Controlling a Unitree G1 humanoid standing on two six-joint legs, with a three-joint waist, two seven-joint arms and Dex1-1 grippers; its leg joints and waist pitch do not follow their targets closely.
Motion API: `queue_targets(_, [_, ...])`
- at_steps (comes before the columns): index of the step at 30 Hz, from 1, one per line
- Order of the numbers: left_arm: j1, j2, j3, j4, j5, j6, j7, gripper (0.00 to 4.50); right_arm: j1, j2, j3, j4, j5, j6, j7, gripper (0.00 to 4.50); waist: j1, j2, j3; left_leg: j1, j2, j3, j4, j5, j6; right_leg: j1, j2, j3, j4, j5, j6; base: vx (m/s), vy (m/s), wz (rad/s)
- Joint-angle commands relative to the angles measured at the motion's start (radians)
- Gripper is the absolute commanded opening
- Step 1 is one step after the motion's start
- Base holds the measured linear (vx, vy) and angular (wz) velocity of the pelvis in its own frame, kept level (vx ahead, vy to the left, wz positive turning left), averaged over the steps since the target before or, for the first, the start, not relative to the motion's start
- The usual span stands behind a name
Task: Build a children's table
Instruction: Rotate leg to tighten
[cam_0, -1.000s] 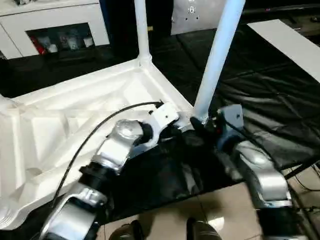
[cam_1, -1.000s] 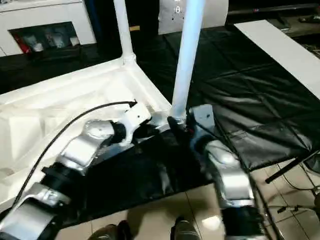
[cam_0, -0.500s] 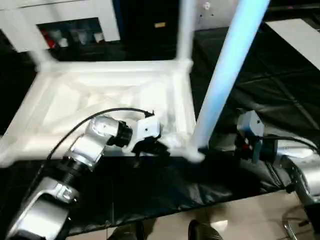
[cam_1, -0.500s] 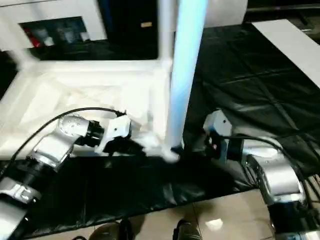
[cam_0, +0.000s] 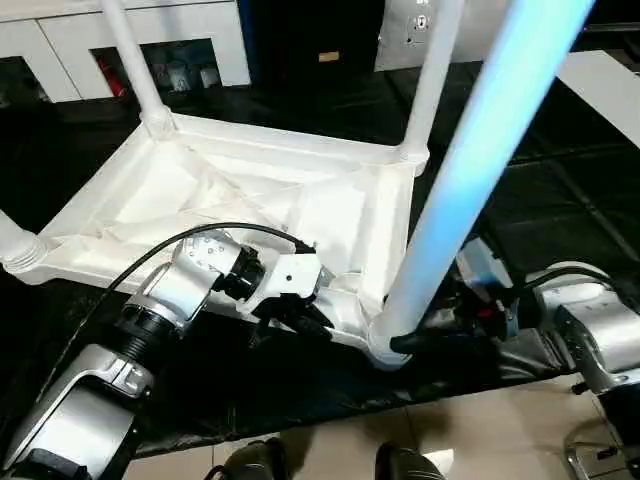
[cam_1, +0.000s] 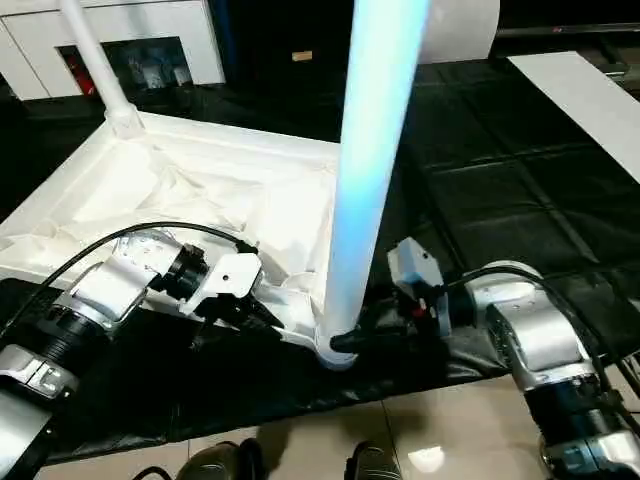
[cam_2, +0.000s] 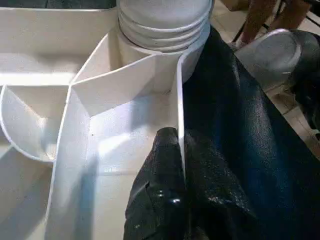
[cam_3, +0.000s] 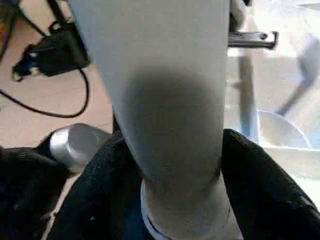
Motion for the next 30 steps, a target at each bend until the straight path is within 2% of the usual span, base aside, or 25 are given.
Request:
queue_targets(1, [0.001, -0.005, -0.068, 0.033, 0.033, -0.023, -0.054, 0.00, -0.016, 0.001, 0.015, 0.011, 0.012, 0.000, 0.042, 2.28, -0.005, -0.019, -0.069, 0.041, 0.078, -0.035, -0.076, -0.239, 0.076, 0.028, -0.052, 0.028, -0.059, -0.263, -0.267, 0.000, 0.000, 0.00])
queue_targets(4, [-0.006, -0.006, -0.067, 0.050, 0.034, -0.036, -0.056, 0.00, -0.022, 0.002, 0.026, 0.019, 0.014, -0.001, 0.060, 2.12, 0.001, -0.018, -0.071, 0.040, 0.077, -0.033, -0.072, -0.208, 0.090, 0.032, -0.053, 0.028, -0.055, -0.209, -0.284, 0.000, 0.000, 0.00])
queue_targets(5, [-0.006, -0.006, -0.066, 0.053, 0.035, -0.034, -0.053, 0.00, -0.021, 0.003, 0.028, 0.016, 0.016, 0.003, 0.061, 2.09, 0.002, -0.016, -0.070, 0.038, 0.078, -0.034, -0.072, -0.207, 0.092, 0.032, -0.053, 0.027, -0.053, -0.203, -0.286, 0.000, 0.000, 0.00])
queue_targets(7, [-0.006, -0.006, -0.064, 0.057, 0.036, -0.035, -0.050, 0.00, -0.017, 0.003, 0.031, 0.011, 0.020, 0.011, 0.063, 2.05, 0.002, -0.019, -0.068, 0.038, 0.078, -0.033, -0.074, -0.223, 0.087, 0.032, -0.053, 0.027, -0.056, -0.227, -0.284, 0.000, 0.000, 0.00])
queue_targets(8, [-0.001, -0.007, -0.056, 0.059, 0.034, -0.015, -0.037, 0.00, 0.000, 0.000, 0.034, -0.013, 0.030, 0.035, 0.058, 2.05, 0.004, -0.012, -0.066, 0.040, 0.078, -0.034, -0.076, -0.239, 0.079, 0.031, -0.054, 0.028, -0.059, -0.249, -0.281, 0.000, 0.000, 0.00])
queue_targets(10, [0.006, -0.012, -0.045, 0.057, 0.027, 0.002, -0.020, 0.00, 0.020, 0.002, 0.029, -0.039, 0.044, 0.070, 0.035, 2.03, 0.006, -0.014, -0.065, 0.042, 0.080, -0.035, -0.079, -0.258, 0.066, 0.030, -0.053, 0.028, -0.061, -0.273, -0.274, 0.000, 0.000, 0.00])
queue_targets(13, [0.021, -0.026, -0.015, 0.029, 0.012, 0.074, 0.034, 0.00, 0.062, 0.030, 0.011, -0.095, 0.060, 0.156, -0.075, 2.02, 0.009, -0.011, -0.064, 0.043, 0.081, -0.036, -0.084, -0.266, 0.049, 0.029, -0.051, 0.030, -0.061, -0.271, -0.271, 0.000, 0.000, 0.00])
queue_targets(14, [0.027, -0.031, 0.005, 0.007, 0.015, 0.134, 0.087, 0.00, 0.085, 0.074, -0.001, -0.118, 0.042, 0.191, -0.189, 2.02, 0.007, -0.006, -0.060, 0.039, 0.080, -0.037, -0.088, -0.280, 0.041, 0.028, -0.053, 0.030, -0.062, -0.289, -0.269, 0.000, 0.000, 0.00])
queue_targets(15, [0.028, -0.035, 0.012, 0.000, 0.019, 0.151, 0.113, 0.00, 0.093, 0.095, -0.003, -0.122, 0.024, 0.186, -0.234, 2.02, 0.004, -0.011, -0.058, 0.040, 0.078, -0.039, -0.089, -0.315, 0.027, 0.025, -0.053, 0.030, -0.069, -0.343, -0.253, 0.000, 0.000, 0.00])
queue_targets(17, [0.031, -0.041, 0.022, -0.011, 0.026, 0.173, 0.151, 0.00, 0.105, 0.126, -0.006, -0.128, -0.003, 0.176, -0.300, 2.02, -0.004, -0.013, -0.052, 0.039, 0.074, -0.044, -0.092, -0.356, 0.005, 0.022, -0.057, 0.031, -0.077, -0.436, -0.225, 0.000, 0.000, 0.00])
queue_targets(18, [0.032, -0.058, 0.041, -0.024, 0.024, 0.213, 0.201, 0.00, 0.110, 0.166, -0.013, -0.125, -0.027, 0.181, -0.377, 2.02, -0.015, -0.015, -0.044, 0.046, 0.070, -0.053, -0.092, -0.428, -0.029, 0.011, -0.061, 0.030, -0.093, -0.608, -0.166, 0.000, 0.000, 0.00])
queue_targets(19, [0.033, -0.070, 0.055, -0.032, 0.021, 0.242, 0.232, 0.00, 0.114, 0.193, -0.018, -0.126, -0.042, 0.190, -0.427, 2.02, -0.019, -0.014, -0.041, 0.050, 0.068, -0.057, -0.091, -0.447, -0.037, 0.006, -0.063, 0.030, -0.099, -0.661, -0.147, -0.054, -0.010, -0.07])
queue_targets(20, [0.034, -0.098, 0.080, -0.048, 0.014, 0.294, 0.291, 0.00, 0.117, 0.242, -0.029, -0.126, -0.054, 0.208, -0.506, 2.02, -0.030, -0.013, -0.036, 0.045, 0.065, -0.065, -0.094, -0.476, -0.053, 0.007, -0.063, 0.025, -0.102, -0.738, -0.112, -0.057, 0.007, -0.15])
queue_targets(21, [0.033, -0.119, 0.098, -0.059, 0.011, 0.332, 0.336, 0.00, 0.118, 0.281, -0.037, -0.126, -0.061, 0.223, -0.566, 2.01, -0.034, -0.013, -0.033, 0.045, 0.063, -0.070, -0.095, -0.495, -0.059, 0.005, -0.063, 0.020, -0.106, -0.771, -0.095, -0.057, 0.007, -0.15])
queue_targets(22, [0.033, -0.136, 0.111, -0.070, 0.012, 0.358, 0.374, 0.00, 0.119, 0.314, -0.043, -0.128, -0.066, 0.236, -0.614, 2.01, -0.046, -0.014, -0.031, 0.042, 0.060, -0.080, -0.099, -0.528, -0.070, 0.007, -0.061, 0.011, -0.111, -0.810, -0.066, -0.056, 0.027, -0.23])
queue_targets(23, [0.032, -0.164, 0.131, -0.084, 0.014, 0.398, 0.434, 0.00, 0.117, 0.355, -0.044, -0.131, -0.086, 0.247, -0.686, 2.01, -0.055, -0.007, -0.028, 0.044, 0.060, -0.087, -0.102, -0.572, -0.081, 0.005, -0.059, 0.007, -0.111, -0.801, -0.056, -0.048, 0.047, -0.21])
queue_targets(24, [0.030, -0.187, 0.147, -0.094, 0.016, 0.429, 0.481, 0.00, 0.111, 0.391, -0.045, -0.126, -0.104, 0.255, -0.747, 2.00, -0.067, -0.002, -0.026, 0.047, 0.062, -0.093, -0.107, -0.622, -0.092, 0.008, -0.053, -0.002, -0.108, -0.739, -0.068, -0.048, 0.047, -0.21])
queue_targets(25, [0.029, -0.224, 0.169, -0.111, 0.021, 0.476, 0.552, 0.00, 0.084, 0.475, -0.065, -0.099, -0.134, 0.271, -0.888, 2.00, -0.072, 0.009, -0.024, 0.048, 0.063, -0.097, -0.113, -0.650, -0.096, 0.011, -0.052, -0.007, -0.105, -0.698, -0.075, -0.040, 0.060, -0.17])
queue_targets(26, [0.024, -0.253, 0.187, -0.108, 0.023, 0.491, 0.605, 0.00, 0.061, 0.518, -0.085, -0.071, -0.148, 0.269, -0.965, 2.00, -0.089, 0.008, -0.022, 0.041, 0.065, -0.105, -0.125, -0.704, -0.104, 0.026, -0.046, -0.026, -0.099, -0.615, -0.089, -0.041, 0.060, -0.24])
queue_targets(27, [0.019, -0.281, 0.205, -0.104, 0.027, 0.502, 0.659, 0.00, 0.039, 0.556, -0.104, -0.043, -0.159, 0.267, -1.034, 1.99, -0.097, 0.019, -0.015, 0.036, 0.069, -0.112, -0.147, -0.775, -0.115, 0.039, -0.036, -0.043, -0.085, -0.556, -0.086, -0.041, 0.060, -0.24])
queue_targets(28, [0.014, -0.301, 0.220, -0.098, 0.037, 0.505, 0.708, 0.00, 0.023, 0.583, -0.119, -0.023, -0.167, 0.264, -1.083, 1.99, -0.100, 0.026, -0.013, 0.039, 0.074, -0.111, -0.158, -0.818, -0.122, 0.042, -0.030, -0.051, -0.074, -0.514, -0.091, -0.063, 0.057, -0.18])
queue_targets(29, [0.010, -0.318, 0.231, -0.097, 0.046, 0.512, 0.750, 0.00, 0.012, 0.604, -0.131, -0.012, -0.174, 0.264, -1.121, 1.99, -0.098, 0.031, -0.009, 0.034, 0.083, -0.097, -0.193, -0.876, -0.118, 0.061, -0.010, -0.063, -0.036, -0.413, -0.091, -0.073, 0.030, 0.00])
queue_targets(30, [0.005, -0.338, 0.244, -0.094, 0.052, 0.513, 0.795, 0.00, -0.008, 0.634, -0.152, 0.014, -0.181, 0.254, -1.174, 1.99, -0.089, 0.032, -0.007, 0.026, 0.091, -0.085, -0.215, -0.883, -0.112, 0.073, -0.005, -0.059, -0.004, -0.366, -0.091, -0.073, 0.030, 0.00])
